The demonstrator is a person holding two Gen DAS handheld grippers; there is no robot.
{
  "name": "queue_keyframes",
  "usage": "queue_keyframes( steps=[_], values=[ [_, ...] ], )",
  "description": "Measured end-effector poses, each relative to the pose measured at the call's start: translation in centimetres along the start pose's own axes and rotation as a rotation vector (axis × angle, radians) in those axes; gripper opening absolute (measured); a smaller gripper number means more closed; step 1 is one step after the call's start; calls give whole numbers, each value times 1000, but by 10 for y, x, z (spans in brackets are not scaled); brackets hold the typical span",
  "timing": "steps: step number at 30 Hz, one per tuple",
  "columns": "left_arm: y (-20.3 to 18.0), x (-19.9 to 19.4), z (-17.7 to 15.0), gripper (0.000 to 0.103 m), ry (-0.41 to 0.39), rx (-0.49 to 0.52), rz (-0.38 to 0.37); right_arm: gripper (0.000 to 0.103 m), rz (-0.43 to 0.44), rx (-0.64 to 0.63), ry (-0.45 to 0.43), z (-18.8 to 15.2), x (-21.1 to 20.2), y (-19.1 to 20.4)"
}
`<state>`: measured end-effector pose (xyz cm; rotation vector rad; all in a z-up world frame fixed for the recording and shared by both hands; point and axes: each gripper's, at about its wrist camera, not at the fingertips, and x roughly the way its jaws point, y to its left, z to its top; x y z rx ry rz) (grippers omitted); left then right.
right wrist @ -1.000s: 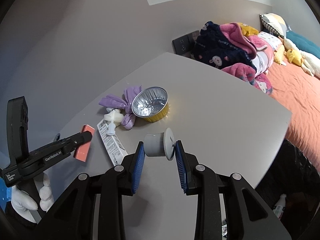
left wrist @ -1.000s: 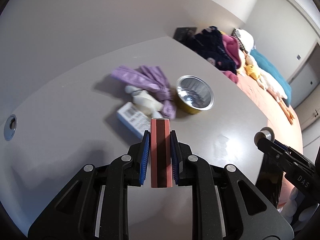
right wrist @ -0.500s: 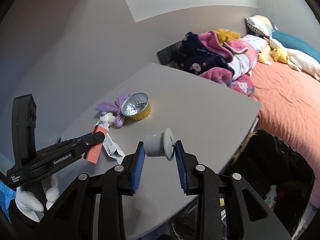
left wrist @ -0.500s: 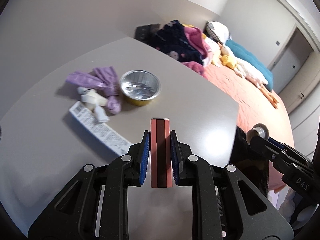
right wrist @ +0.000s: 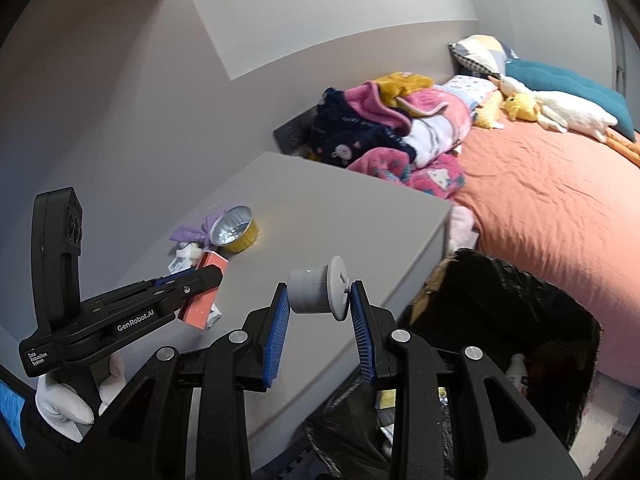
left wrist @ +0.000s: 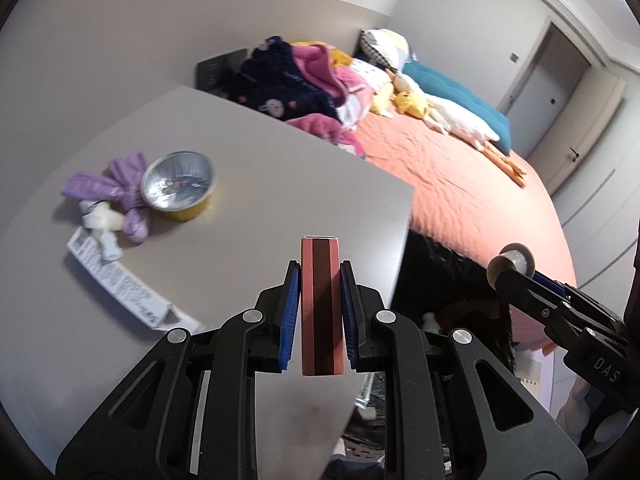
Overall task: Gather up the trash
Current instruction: 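Carry the pink-red box and white cap over the trash bag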
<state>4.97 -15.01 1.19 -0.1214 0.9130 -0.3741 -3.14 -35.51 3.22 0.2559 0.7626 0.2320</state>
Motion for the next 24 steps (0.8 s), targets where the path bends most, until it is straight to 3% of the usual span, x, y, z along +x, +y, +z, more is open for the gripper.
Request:
queue_keyframes(
  steps=[24],
  values=[
    [-118,33,10,19,50,189,-153,33,-121,130,-95,-11,-68,-91]
  ],
)
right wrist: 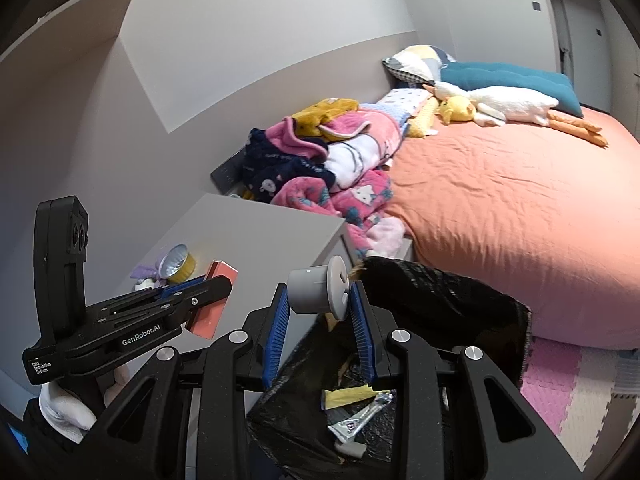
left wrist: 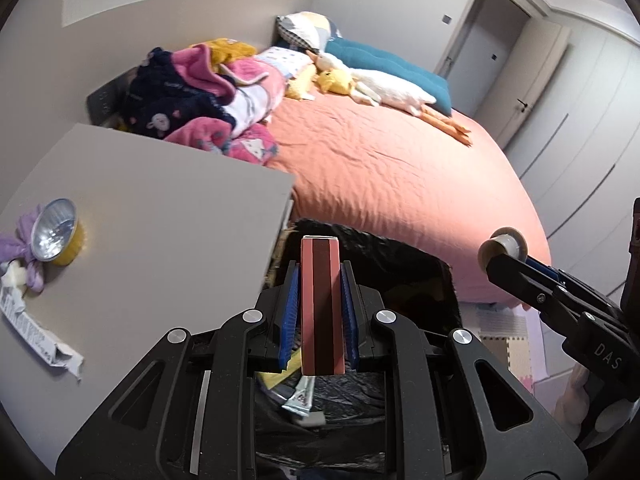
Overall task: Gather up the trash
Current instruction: 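Carry the pink-red box and white cap over the trash bag, then open both tools to drop the box and cap into the bag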
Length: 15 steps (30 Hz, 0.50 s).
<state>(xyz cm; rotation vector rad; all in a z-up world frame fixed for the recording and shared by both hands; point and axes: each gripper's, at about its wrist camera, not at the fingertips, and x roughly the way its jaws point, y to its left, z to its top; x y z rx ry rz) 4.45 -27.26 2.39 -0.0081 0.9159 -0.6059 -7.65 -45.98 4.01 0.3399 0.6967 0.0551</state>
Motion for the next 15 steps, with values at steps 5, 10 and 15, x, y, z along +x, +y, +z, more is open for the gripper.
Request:
queue_keyframes(
  steps=[5,10,15],
  values=[
    [-19,9,1,19,16,32,-28,33,-21,23,-7,-1,-7,-16],
    [-33,20,0,21,56,50,-70,34,-40,61,-32,0,-14,-32],
    [-33,26,1,94,67,37,11,77,-92,122,-112,3,-30,-45]
  ],
)
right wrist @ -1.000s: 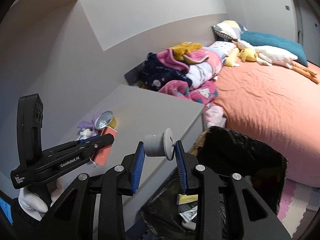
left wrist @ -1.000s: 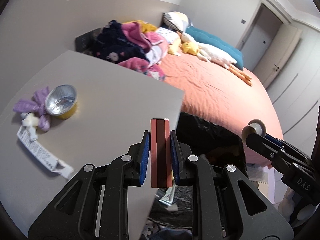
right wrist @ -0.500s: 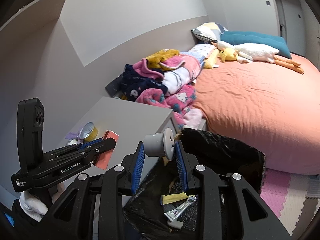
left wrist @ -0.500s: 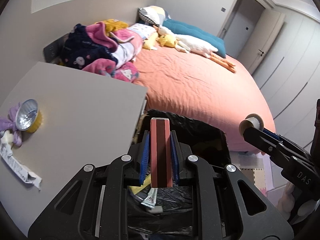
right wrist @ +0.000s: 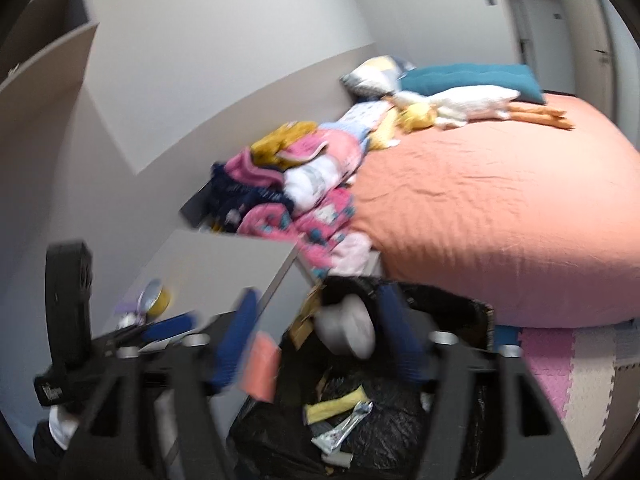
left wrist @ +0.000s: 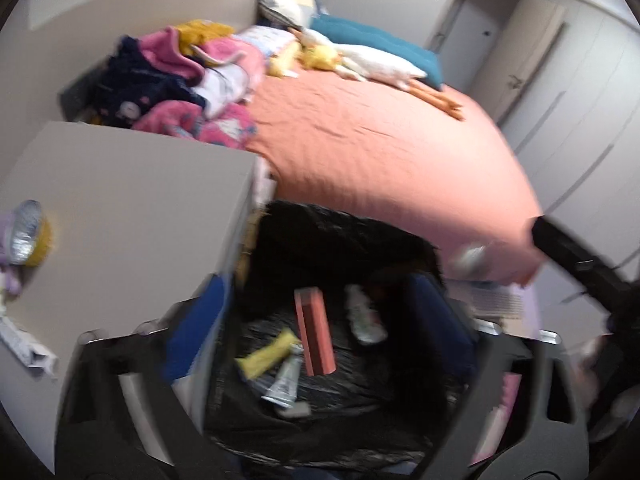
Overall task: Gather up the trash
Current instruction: 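Open both tools to drop the box and cap into the bag, then move both tools back to the table toward the tube box and foil tray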
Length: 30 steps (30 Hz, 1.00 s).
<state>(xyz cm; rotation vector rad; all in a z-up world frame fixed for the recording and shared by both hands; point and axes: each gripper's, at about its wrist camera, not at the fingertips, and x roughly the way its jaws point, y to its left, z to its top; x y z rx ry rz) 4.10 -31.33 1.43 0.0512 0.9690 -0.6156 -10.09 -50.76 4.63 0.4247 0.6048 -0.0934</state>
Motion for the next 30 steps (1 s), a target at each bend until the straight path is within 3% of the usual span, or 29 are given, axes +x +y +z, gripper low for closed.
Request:
queue_keyframes(
  steps=[7,16,30],
  values=[
    [3,-4,0,94,-14,1,-14,98,-12,28,-65,5,-7,0],
    [16,-14,-2,94,-36,-9,17,99,21,2,-55,3,1,18],
    [75,-40,-18,94,-70,-115,114,99,111,-61,-7,-3,26,69]
  ],
)
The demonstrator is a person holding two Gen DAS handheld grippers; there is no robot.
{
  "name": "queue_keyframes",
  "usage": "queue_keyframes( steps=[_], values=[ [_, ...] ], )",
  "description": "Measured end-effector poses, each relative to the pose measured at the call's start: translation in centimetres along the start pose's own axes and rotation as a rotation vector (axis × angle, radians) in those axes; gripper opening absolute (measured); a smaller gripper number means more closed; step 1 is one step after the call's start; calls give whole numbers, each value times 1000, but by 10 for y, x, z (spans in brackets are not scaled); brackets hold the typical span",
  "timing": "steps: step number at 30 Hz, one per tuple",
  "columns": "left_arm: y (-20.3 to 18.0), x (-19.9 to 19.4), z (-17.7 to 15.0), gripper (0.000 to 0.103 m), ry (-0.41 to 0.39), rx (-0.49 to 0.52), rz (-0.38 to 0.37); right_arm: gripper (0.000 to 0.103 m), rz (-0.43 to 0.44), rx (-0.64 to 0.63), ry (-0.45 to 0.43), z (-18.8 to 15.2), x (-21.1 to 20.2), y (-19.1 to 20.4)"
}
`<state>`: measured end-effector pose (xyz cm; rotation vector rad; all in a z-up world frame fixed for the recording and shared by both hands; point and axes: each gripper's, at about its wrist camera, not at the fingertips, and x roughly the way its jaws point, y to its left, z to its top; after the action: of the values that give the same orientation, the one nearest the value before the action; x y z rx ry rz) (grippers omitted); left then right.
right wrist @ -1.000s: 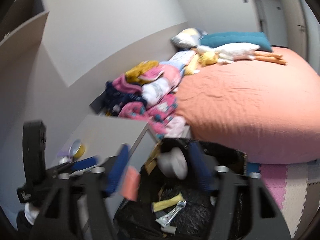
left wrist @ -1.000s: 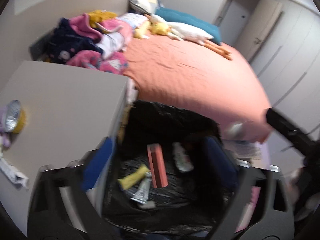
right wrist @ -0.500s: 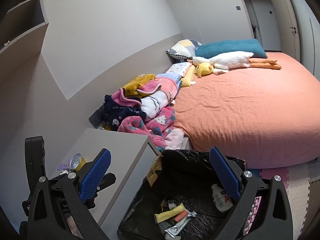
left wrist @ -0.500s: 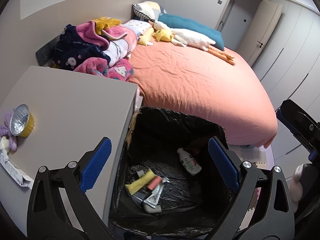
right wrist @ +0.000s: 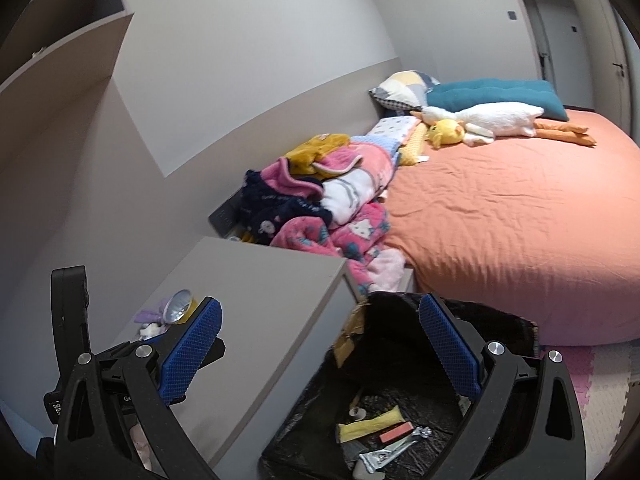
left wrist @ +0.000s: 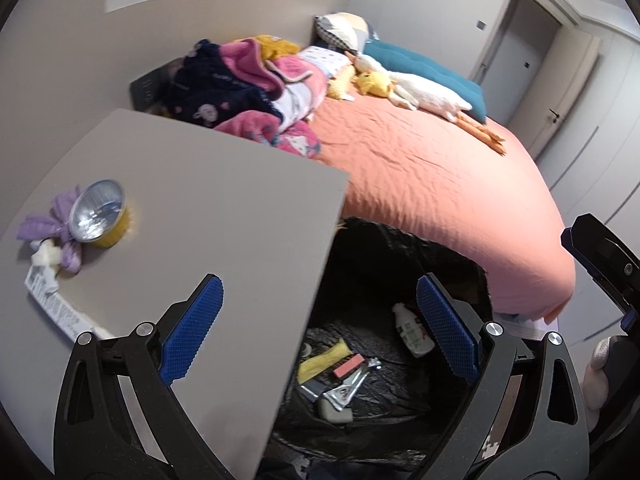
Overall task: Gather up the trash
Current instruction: 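Move both tools back to the table toward the tube box and foil tray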
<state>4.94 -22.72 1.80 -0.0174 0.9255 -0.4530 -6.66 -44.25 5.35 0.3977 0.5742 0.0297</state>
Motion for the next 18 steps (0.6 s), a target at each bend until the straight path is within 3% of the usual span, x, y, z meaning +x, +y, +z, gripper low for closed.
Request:
queue_keyframes(
  steps=[18],
  values=[
    [89,-29,-22,94,-24,-159,128,99,124,-112,103,-13,56,82]
  ],
)
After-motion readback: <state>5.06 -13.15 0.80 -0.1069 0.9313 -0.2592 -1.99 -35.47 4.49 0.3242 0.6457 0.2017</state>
